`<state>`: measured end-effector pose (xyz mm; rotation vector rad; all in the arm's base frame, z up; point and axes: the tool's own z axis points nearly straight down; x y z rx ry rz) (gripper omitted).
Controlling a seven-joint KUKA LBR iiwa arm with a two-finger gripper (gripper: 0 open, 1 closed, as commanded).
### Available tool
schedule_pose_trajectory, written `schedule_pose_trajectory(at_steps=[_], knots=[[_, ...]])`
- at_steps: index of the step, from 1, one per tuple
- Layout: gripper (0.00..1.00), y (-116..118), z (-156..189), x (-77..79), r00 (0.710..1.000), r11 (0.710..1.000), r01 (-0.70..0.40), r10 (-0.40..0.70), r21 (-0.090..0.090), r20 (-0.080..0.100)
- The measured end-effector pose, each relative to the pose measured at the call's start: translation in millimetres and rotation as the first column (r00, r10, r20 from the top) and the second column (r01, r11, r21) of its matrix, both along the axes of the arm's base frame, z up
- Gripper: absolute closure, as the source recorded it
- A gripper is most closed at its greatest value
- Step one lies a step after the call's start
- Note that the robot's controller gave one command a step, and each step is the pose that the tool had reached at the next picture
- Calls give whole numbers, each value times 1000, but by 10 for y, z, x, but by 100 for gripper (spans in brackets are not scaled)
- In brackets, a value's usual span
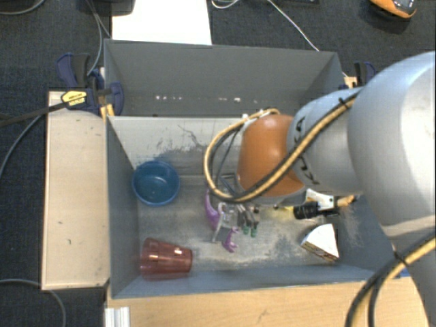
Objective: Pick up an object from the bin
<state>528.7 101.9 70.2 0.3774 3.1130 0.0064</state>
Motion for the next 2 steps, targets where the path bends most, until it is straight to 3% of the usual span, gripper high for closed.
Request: schedule_pose_trajectory(at_steps=[2], knots=[[100,-6,289,-31,1000,1000,1,-1,-2,-11]])
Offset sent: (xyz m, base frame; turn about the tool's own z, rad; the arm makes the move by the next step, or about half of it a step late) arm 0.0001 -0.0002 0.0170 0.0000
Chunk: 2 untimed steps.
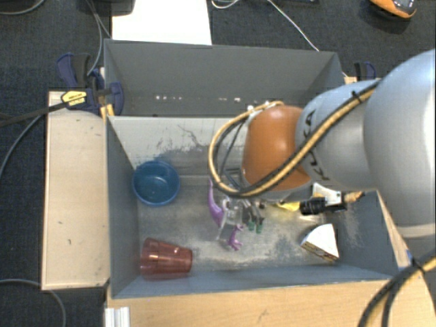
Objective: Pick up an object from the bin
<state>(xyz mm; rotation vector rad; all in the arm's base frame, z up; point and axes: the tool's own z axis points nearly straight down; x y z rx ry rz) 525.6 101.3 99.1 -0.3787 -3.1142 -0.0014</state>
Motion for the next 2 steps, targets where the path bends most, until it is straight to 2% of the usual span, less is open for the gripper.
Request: schedule_pose_trajectory(at_steps=[2], knots=[[100,3,512,22,1000,1000,0,0,1,7]])
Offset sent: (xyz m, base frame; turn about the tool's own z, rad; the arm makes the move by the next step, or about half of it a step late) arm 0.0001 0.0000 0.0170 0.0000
